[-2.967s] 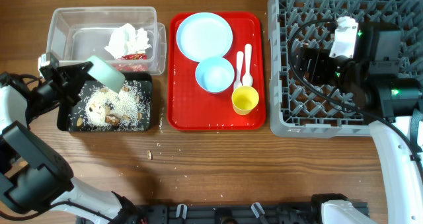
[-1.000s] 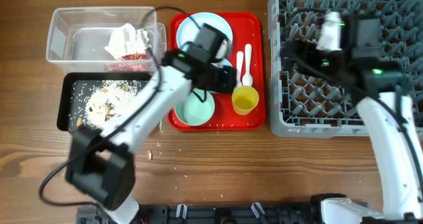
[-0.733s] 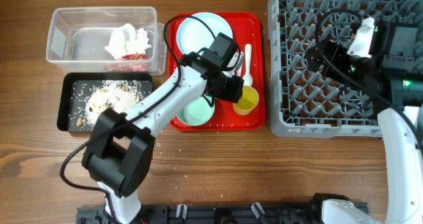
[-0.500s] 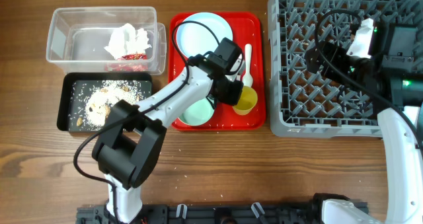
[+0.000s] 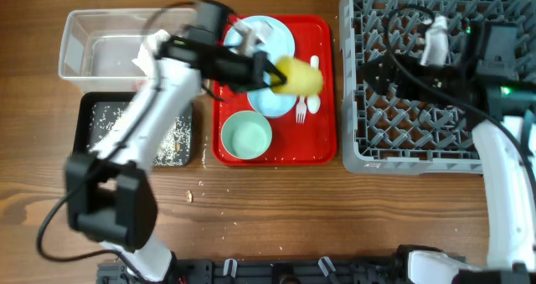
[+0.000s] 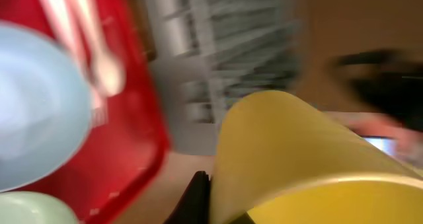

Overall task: Sort waste into correct bins and load items into the dishwasher rack
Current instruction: 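Grasp the yellow cup with the left gripper and lift it toward the right gripper, then take the yellow cup from the left gripper with the right gripper, then lower the yellow cup into the dish rack and release it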

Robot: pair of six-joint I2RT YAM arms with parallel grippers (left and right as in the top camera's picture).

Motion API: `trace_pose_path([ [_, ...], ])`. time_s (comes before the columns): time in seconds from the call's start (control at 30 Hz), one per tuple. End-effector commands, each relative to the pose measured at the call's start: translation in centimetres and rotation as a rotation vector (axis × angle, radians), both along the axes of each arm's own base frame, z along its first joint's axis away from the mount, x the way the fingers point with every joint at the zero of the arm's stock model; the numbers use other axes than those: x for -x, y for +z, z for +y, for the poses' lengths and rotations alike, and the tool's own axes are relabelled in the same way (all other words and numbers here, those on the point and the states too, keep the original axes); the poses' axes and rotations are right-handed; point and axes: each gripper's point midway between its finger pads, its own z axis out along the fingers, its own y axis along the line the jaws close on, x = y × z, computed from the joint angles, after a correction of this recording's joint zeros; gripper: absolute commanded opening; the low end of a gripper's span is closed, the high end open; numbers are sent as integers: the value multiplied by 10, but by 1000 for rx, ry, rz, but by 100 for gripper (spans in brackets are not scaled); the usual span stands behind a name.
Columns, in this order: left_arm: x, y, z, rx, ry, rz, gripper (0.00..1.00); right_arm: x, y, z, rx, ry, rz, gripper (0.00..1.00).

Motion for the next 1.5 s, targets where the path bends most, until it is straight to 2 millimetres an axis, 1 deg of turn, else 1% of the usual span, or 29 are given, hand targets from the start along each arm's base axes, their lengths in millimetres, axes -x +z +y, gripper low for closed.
trace_pose_path([
  [0.0,20,69,10,371,-135,72,4,10,38,47,-276,322,-153,100],
  [0.07,23,81,10,437,-174,61,4,12,50,66,-366,432,-209,100],
  [0.1,24,83,10,447,-184,54,4,13,54,73,-392,476,-232,100],
  [0.13,25,83,8,447,-189,55,4,17,60,88,-424,547,-267,100],
  [0.3,29,83,3,446,-203,59,4,23,72,121,-439,644,-315,100],
  [0.4,29,83,3,447,-204,60,4,26,78,136,-444,672,-328,99],
  [0.47,29,84,3,449,-204,65,4,26,76,143,-432,669,-321,92],
  [0.6,32,87,3,470,-217,72,4,29,71,155,-420,680,-305,85],
  [0.7,32,87,3,470,-217,72,4,28,66,159,-417,683,-291,78],
  [0.83,32,87,3,470,-217,72,4,26,63,160,-413,675,-284,61],
  [0.87,32,87,3,470,-217,72,4,26,63,160,-413,676,-285,55],
  [0.93,32,87,3,470,-217,72,15,26,64,159,-412,675,-287,53],
  [0.97,32,87,3,470,-217,72,30,24,63,158,-409,669,-289,52],
  [1.0,32,87,3,469,-217,72,40,22,63,156,-406,659,-290,51],
  [1.03,32,87,3,469,-217,72,43,18,63,151,-404,644,-291,49],
  [1.1,31,87,4,470,-213,69,47,5,63,130,-408,569,-266,48],
  [1.13,28,88,7,471,-207,62,48,-4,63,112,-408,510,-250,44],
  [1.2,22,88,15,472,-186,52,48,-16,59,80,-395,407,-223,43],
  [1.23,18,87,20,468,-169,43,48,-21,55,64,-378,344,-203,43],
  [1.27,14,86,24,459,-151,37,48,-28,47,45,-344,254,-167,43],
  [1.33,-1,75,36,397,-79,16,49,-34,29,7,-253,80,-100,43],
  [1.37,-8,68,40,355,-41,5,50,-34,21,-6,-203,8,-66,43],
  [1.4,-17,57,46,290,10,-9,52,-31,10,-22,-126,-82,-20,43],
  [1.43,-25,47,50,229,52,-22,52,-26,3,-35,-58,-147,13,43],
  [1.47,-33,35,56,152,101,-35,53,-18,-5,-48,30,-219,52,43],
])
